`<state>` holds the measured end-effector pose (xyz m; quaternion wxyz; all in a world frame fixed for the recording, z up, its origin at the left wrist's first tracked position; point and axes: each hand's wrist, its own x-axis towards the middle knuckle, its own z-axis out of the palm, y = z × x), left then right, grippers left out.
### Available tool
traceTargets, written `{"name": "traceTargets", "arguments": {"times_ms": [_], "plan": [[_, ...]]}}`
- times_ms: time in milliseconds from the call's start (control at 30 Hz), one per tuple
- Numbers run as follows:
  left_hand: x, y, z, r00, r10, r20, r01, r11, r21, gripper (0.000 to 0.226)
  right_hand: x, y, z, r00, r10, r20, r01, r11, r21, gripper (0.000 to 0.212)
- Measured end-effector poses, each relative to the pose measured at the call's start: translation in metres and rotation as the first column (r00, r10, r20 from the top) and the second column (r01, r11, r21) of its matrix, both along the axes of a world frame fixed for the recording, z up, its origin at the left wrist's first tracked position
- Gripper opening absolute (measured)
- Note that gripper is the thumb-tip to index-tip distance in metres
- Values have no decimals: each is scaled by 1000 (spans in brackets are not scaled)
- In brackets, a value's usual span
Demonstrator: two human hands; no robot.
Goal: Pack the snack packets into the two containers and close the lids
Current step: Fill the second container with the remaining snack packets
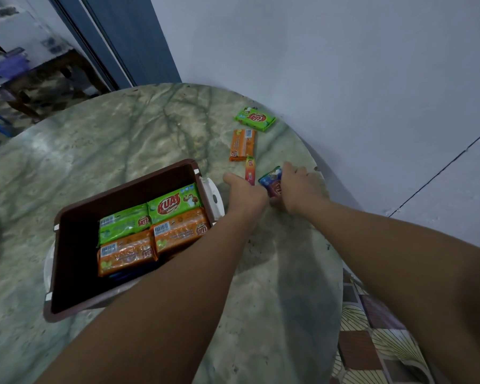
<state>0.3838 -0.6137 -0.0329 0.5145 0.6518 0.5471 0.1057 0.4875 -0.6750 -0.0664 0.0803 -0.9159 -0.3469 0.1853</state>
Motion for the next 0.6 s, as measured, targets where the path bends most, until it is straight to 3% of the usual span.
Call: {"name": "traceTargets", "arguments": {"times_ms": [100, 233, 333, 467, 600], "plan": [[1, -4, 1, 999, -9, 37, 11, 999, -33, 48, -7, -3, 0, 995, -83, -62, 82, 997, -9, 77], [3, -9, 15, 994, 28, 103, -27, 1000, -4, 39, -17, -3, 9, 947, -237, -218, 276, 946, 169, 80], [2, -11, 35, 989, 35, 143, -45, 997, 63, 53, -18, 3, 26, 951, -224, -213, 267, 942, 203, 79], [-7, -3, 60, 978, 44, 204, -79, 983, 168, 41, -25, 17, 47, 950, -209, -230, 268, 926, 266, 67], [-31, 9, 73, 973, 59, 224, -114, 963, 242, 36, -44, 34, 74, 934, -197, -298, 301, 884, 357, 73]]}}
